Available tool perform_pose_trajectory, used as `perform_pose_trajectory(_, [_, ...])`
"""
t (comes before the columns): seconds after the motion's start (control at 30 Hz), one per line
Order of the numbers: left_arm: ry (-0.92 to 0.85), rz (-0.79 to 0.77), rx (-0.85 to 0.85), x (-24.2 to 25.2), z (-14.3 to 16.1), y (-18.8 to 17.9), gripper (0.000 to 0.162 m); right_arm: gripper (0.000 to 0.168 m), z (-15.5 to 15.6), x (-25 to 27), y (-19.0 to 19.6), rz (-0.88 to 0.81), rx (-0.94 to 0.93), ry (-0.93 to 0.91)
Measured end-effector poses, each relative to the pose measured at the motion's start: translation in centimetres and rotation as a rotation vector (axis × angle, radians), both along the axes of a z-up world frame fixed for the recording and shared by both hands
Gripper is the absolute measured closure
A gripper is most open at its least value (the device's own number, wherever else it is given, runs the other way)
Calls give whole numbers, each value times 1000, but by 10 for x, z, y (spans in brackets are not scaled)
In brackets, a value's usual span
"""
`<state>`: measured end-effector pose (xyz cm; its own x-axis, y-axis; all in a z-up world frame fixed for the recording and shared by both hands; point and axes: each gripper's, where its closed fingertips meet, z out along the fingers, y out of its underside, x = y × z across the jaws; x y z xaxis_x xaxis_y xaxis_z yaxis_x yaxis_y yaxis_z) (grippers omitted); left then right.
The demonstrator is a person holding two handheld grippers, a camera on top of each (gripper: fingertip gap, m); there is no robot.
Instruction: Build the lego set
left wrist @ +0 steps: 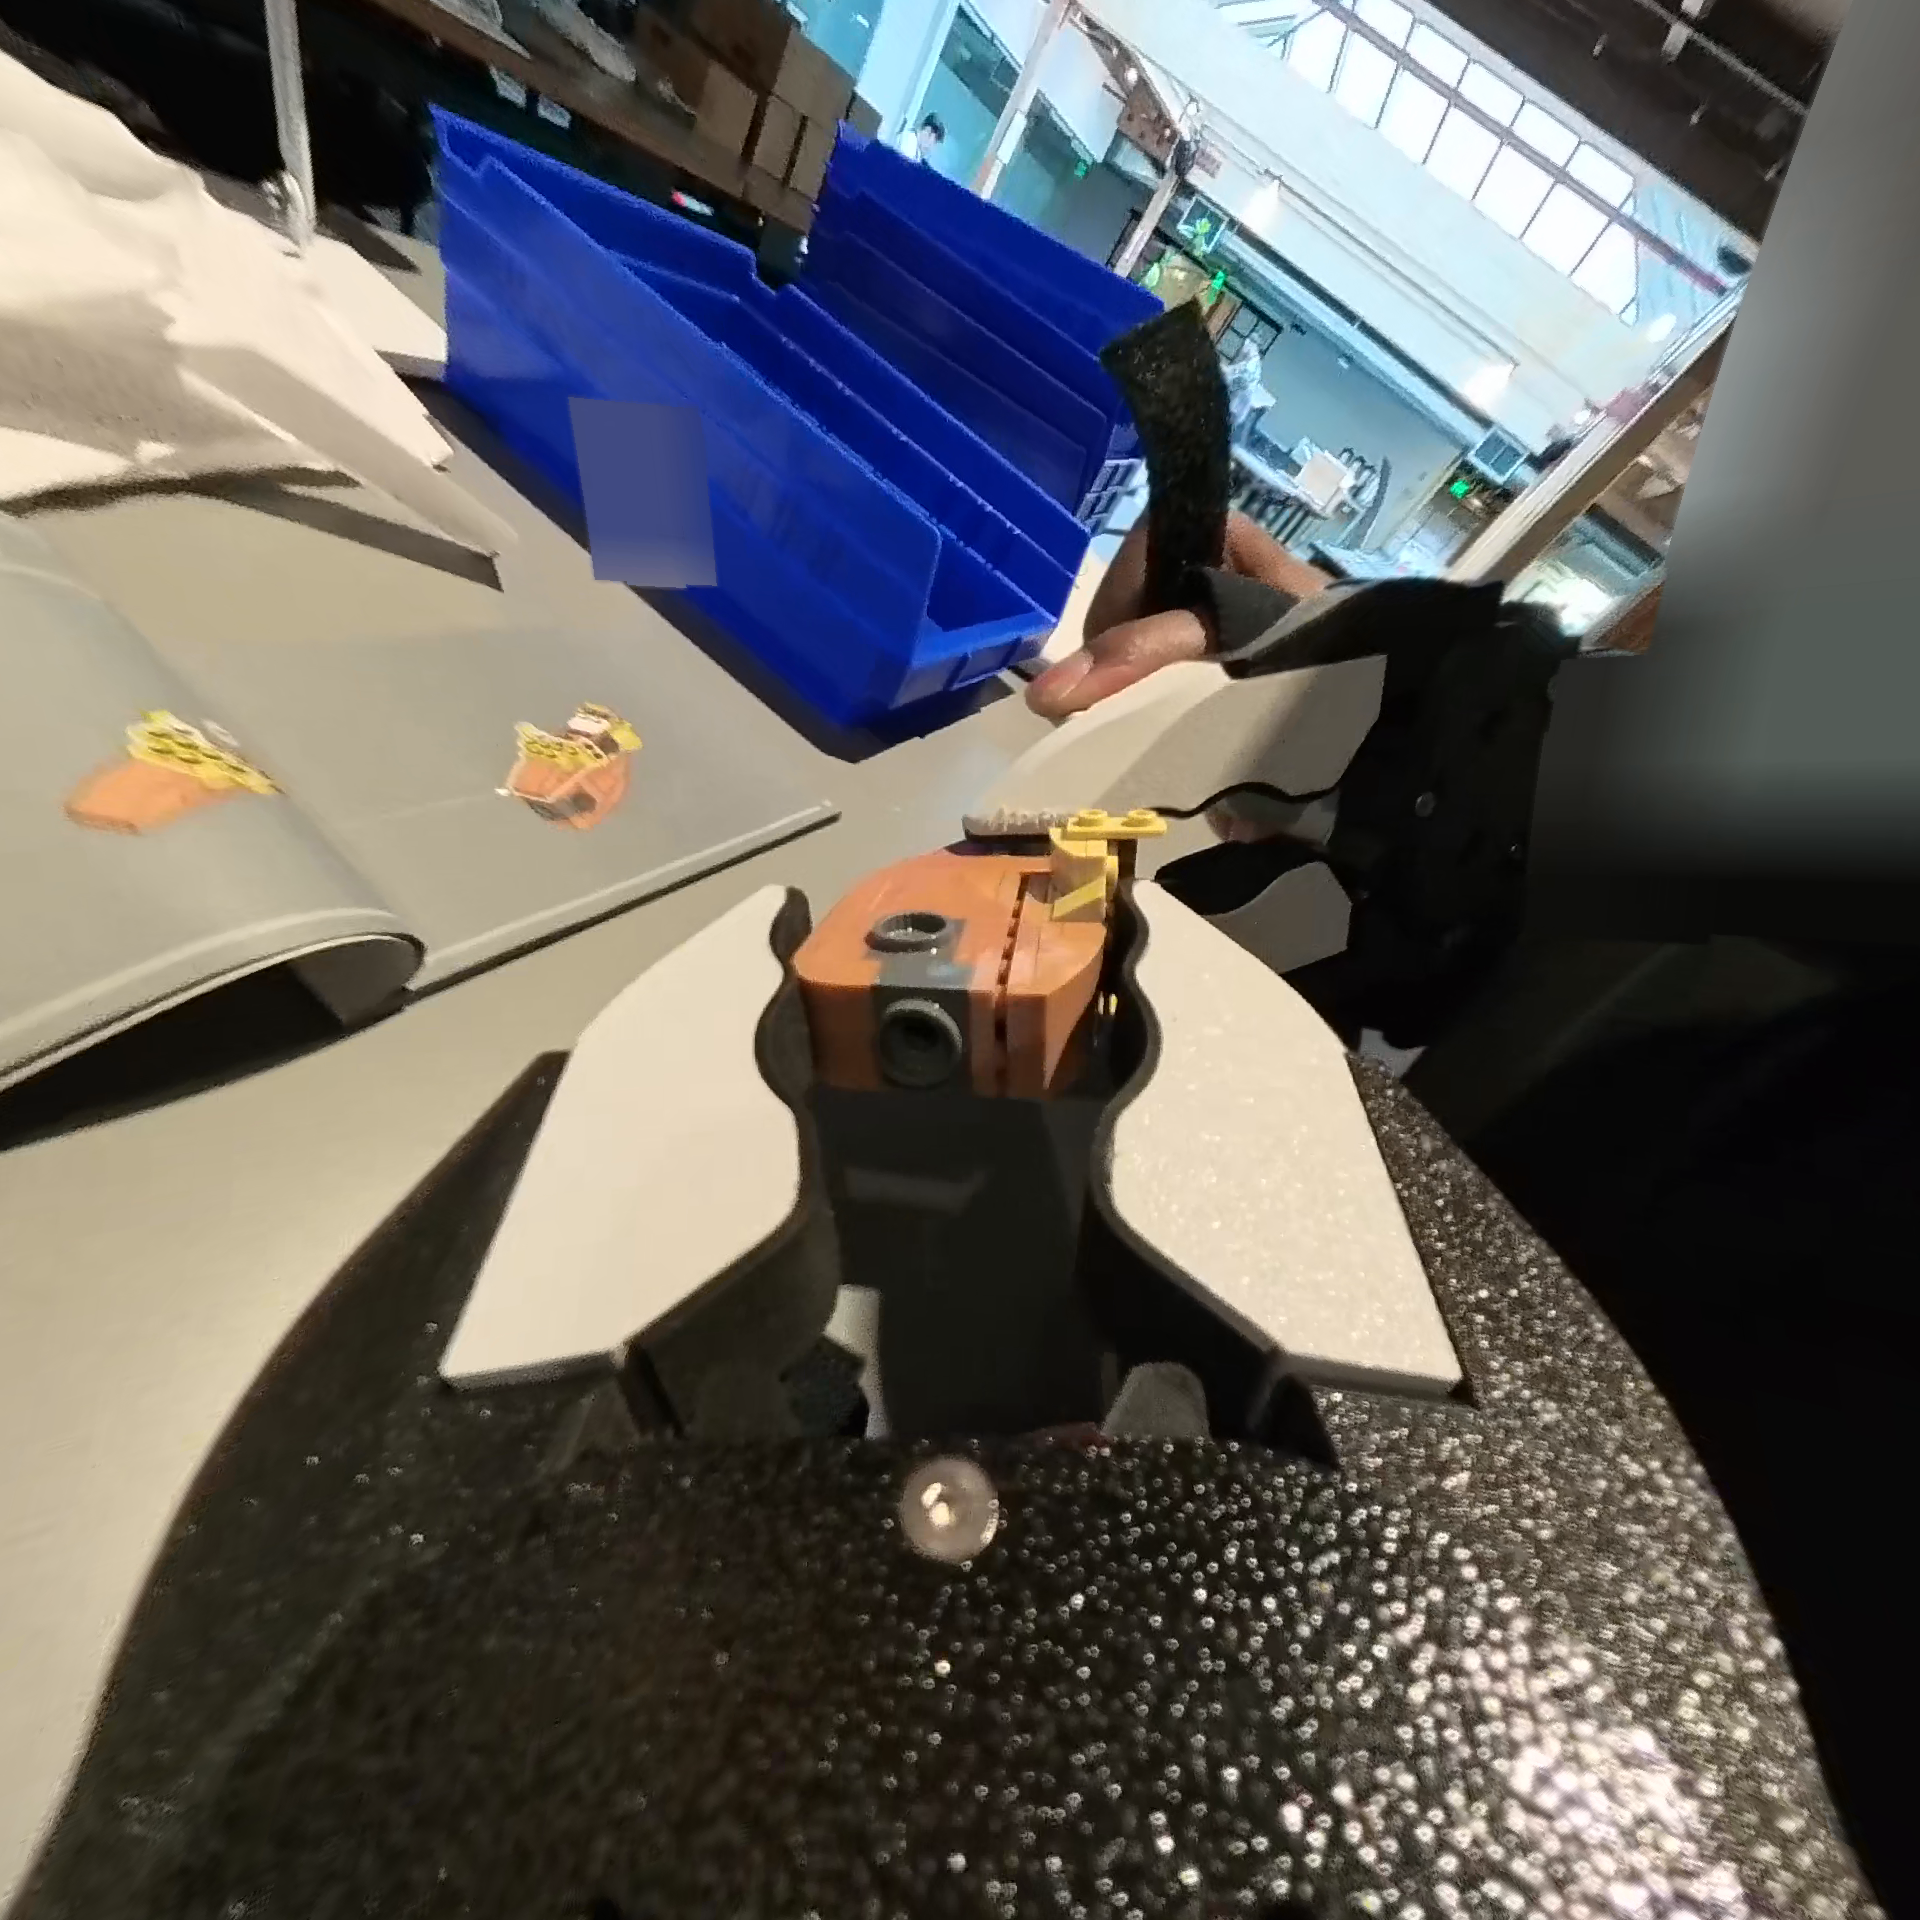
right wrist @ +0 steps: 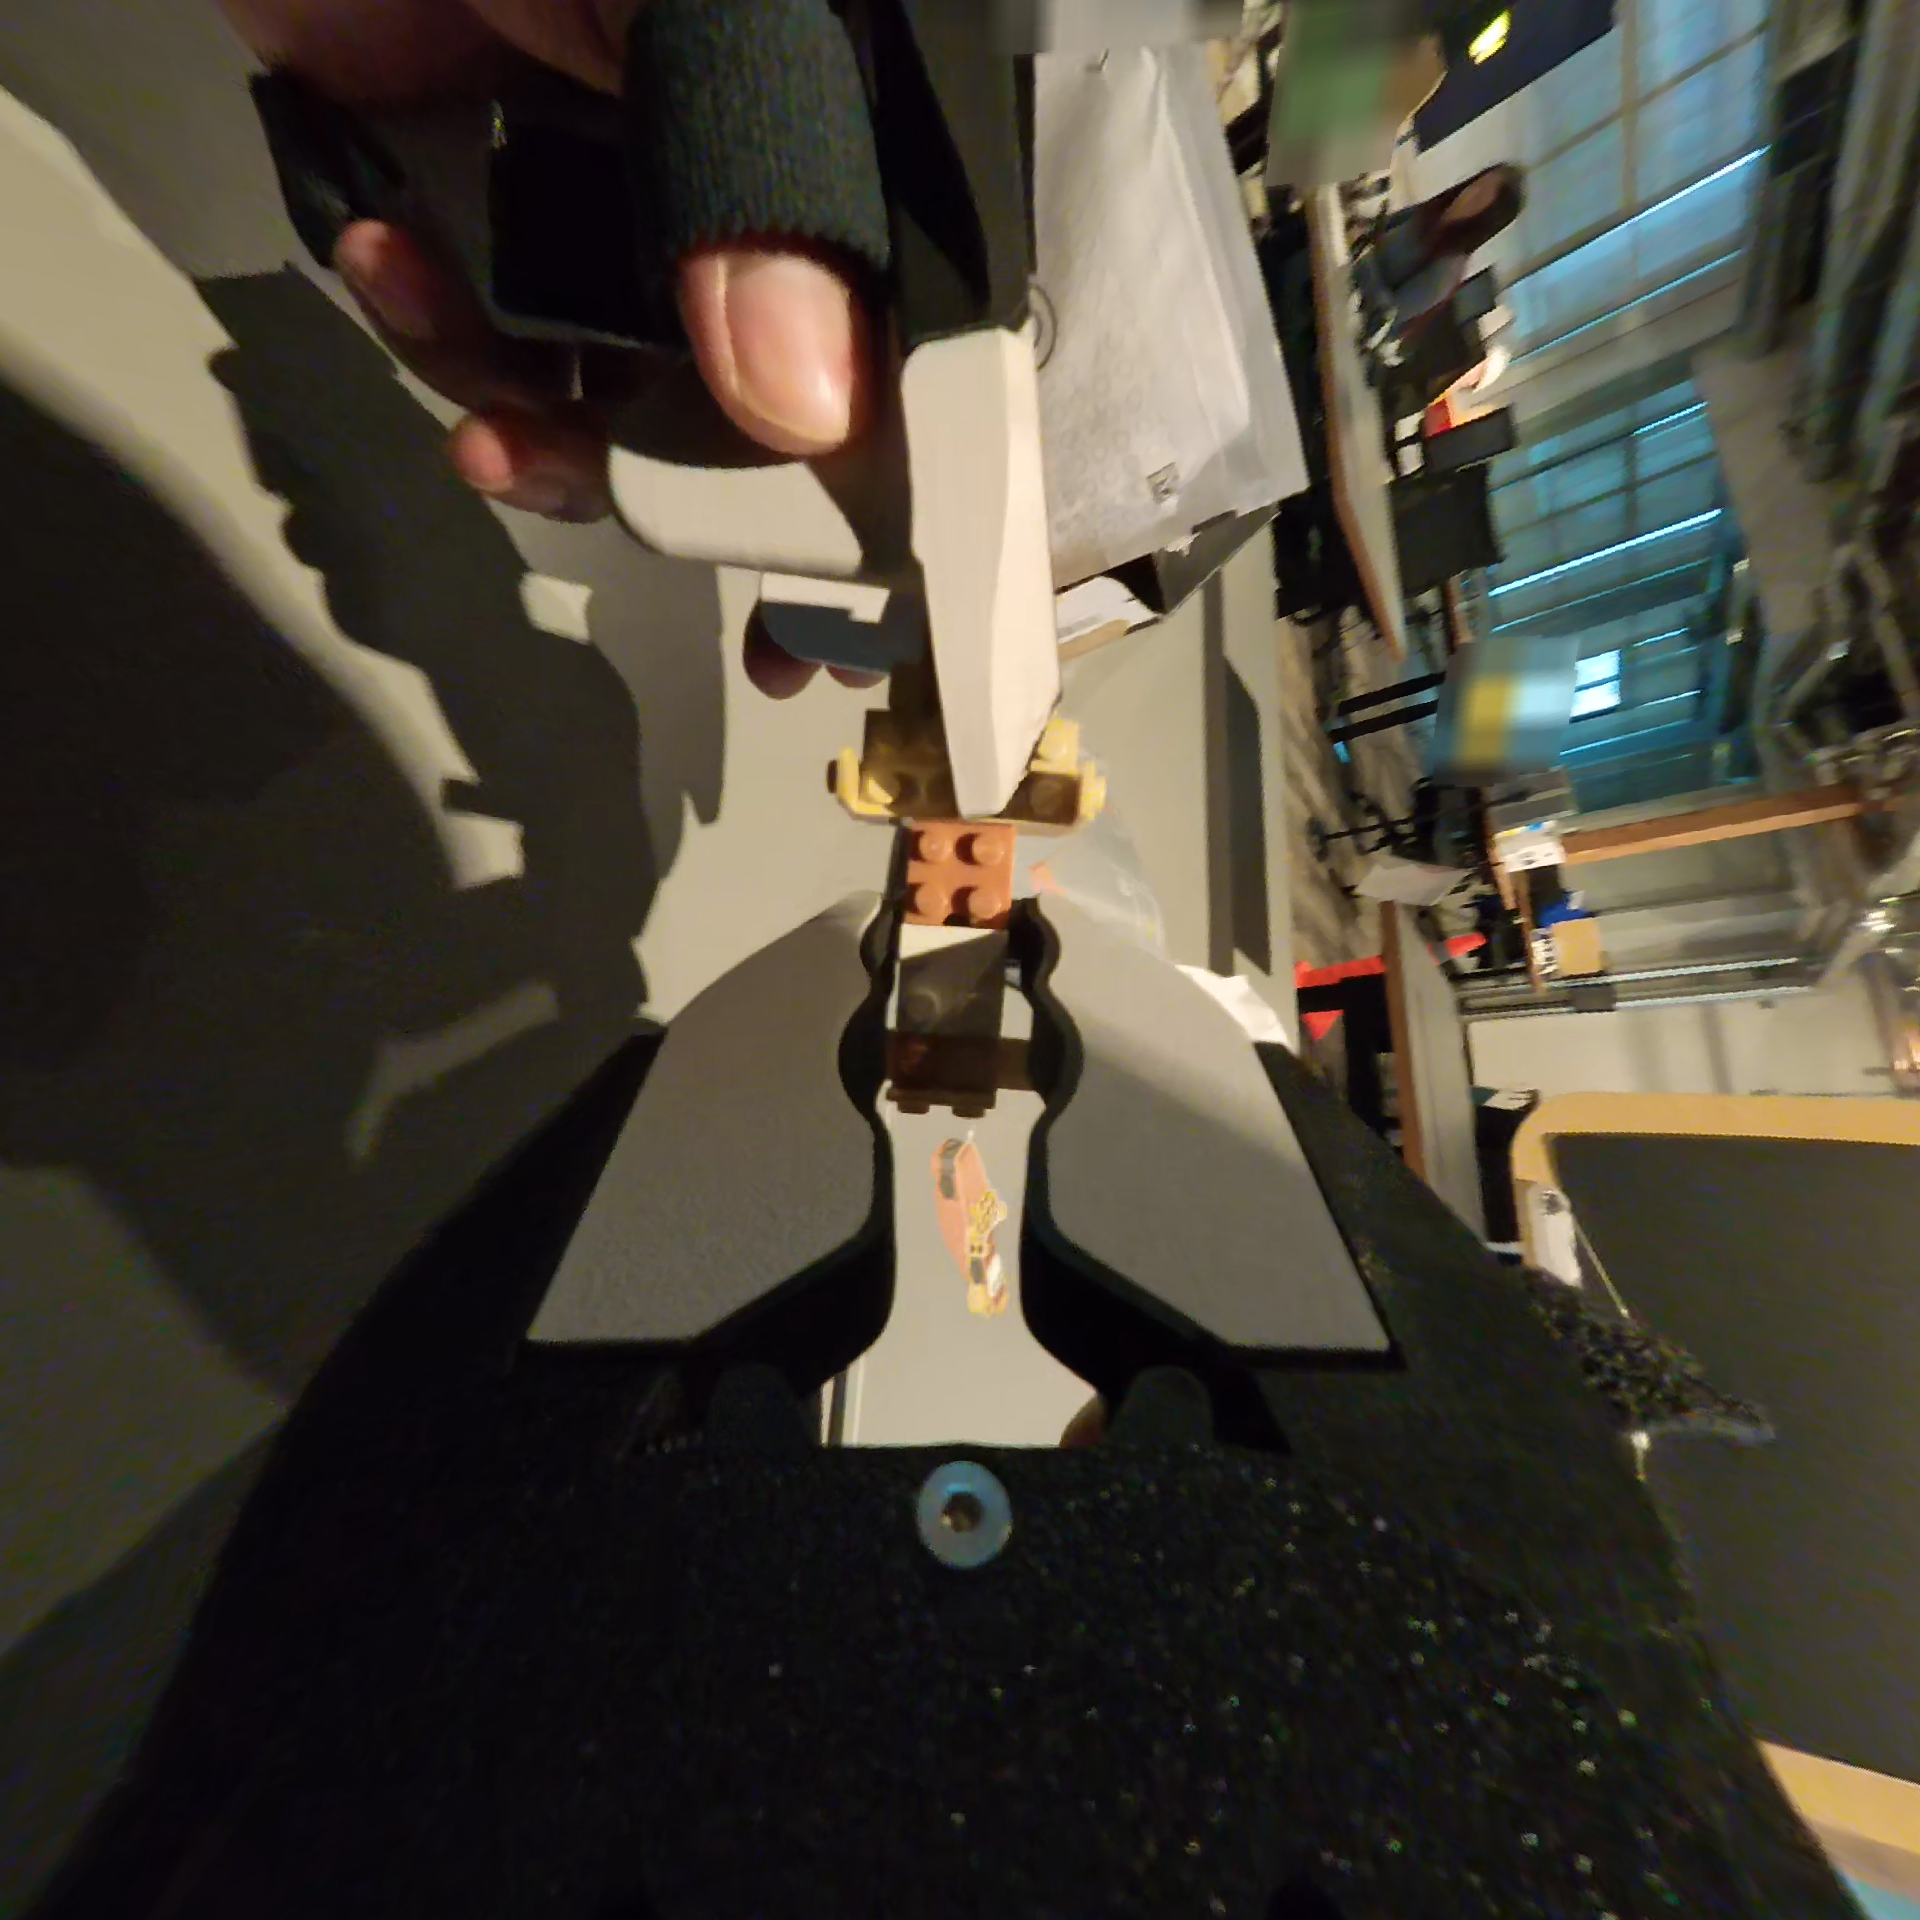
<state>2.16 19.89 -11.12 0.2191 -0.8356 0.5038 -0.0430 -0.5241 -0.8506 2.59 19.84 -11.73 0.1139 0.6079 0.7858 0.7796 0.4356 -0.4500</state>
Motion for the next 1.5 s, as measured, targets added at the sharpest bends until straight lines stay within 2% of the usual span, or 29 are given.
perform_pose_trajectory(0.07, [-8, 4, 21, -2, 1, 1, 107, 145, 1, -2, 1, 5, 14, 13])
perform_pose_trajectory(0.27, [-36, 31, 28, -8, -2, 6, 107, 127, 3, 0, 4, 11, -44, 66])
perform_pose_trajectory(0.37, [-63, 39, 83, -11, 1, 7, 107, 121, 5, 1, -1, 41, -165, 134])
perform_pose_trajectory(0.53, [-123, 59, 270, -16, 16, 7, 107, 111, 17, -3, -12, 94, -497, 371])
perform_pose_trajectory(0.63, [-146, 64, 350, -15, 19, 5, 107, 109, 25, -6, -13, 101, -569, 457])
perform_pose_trajectory(0.77, [-213, 75, 354, -14, 21, 3, 107, 109, 22, -11, -11, 79, -595, 475])
perform_pose_trajectory(0.97, [-254, 56, 351, -12, 21, -1, 107, 116, 22, -12, -9, 75, -622, 498])
perform_pose_trajectory(1.5, [-309, 19, 364, -7, 23, -11, 106, 121, 21, -15, -17, 134, -708, 528])
